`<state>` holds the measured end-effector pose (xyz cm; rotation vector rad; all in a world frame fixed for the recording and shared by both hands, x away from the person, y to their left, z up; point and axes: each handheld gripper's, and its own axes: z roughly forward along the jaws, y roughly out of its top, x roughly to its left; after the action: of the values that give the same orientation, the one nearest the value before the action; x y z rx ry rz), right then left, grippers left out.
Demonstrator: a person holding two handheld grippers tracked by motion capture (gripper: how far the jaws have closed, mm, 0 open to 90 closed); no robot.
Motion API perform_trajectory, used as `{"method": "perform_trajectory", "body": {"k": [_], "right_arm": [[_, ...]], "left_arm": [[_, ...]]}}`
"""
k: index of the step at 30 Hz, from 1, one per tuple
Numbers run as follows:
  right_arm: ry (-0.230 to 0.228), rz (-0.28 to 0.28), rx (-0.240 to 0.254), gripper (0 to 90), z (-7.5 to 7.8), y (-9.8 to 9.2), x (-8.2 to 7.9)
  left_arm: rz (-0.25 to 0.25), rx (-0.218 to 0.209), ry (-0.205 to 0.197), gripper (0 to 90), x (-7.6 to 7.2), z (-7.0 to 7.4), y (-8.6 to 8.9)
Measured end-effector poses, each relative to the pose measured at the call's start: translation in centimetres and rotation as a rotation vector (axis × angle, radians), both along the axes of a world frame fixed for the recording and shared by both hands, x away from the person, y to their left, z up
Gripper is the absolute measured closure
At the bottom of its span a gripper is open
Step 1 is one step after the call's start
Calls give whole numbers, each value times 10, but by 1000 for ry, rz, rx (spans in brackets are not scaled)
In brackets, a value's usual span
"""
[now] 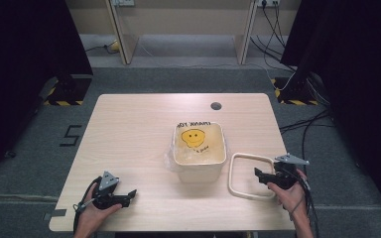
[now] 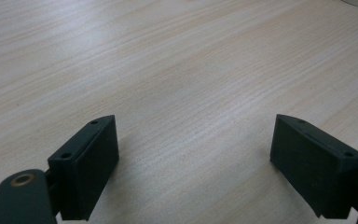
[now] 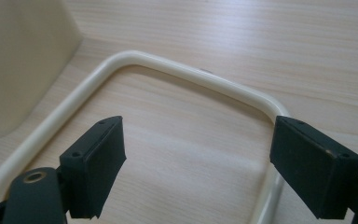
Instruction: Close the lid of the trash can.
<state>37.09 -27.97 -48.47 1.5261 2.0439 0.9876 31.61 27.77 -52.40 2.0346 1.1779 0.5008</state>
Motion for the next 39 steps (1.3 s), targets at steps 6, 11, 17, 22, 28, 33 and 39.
{"method": "perform_trajectory", "body": {"k": [6, 11, 17, 22, 28, 33, 39], "right_arm": [[23, -30, -22, 252, -5, -10, 1], [28, -51, -51, 382, -10, -19, 2], [40, -107, -96, 516, -15, -26, 2], [28, -112, -94, 650, -20, -29, 7], [11, -122, -117, 756, -21, -20, 12], [-15, -131, -143, 816, -22, -19, 16], [-23, -117, -114, 817, -22, -22, 18]], "left_arm": [[0, 0, 0, 144, 0, 0, 0], [-1, 1, 0, 144, 0, 0, 0], [2, 2, 0, 144, 0, 0, 0], [2, 2, 0, 144, 0, 0, 0], [2, 2, 0, 144, 0, 0, 0], [4, 2, 0, 144, -1, 0, 0], [5, 2, 0, 144, -1, 0, 0]]}}
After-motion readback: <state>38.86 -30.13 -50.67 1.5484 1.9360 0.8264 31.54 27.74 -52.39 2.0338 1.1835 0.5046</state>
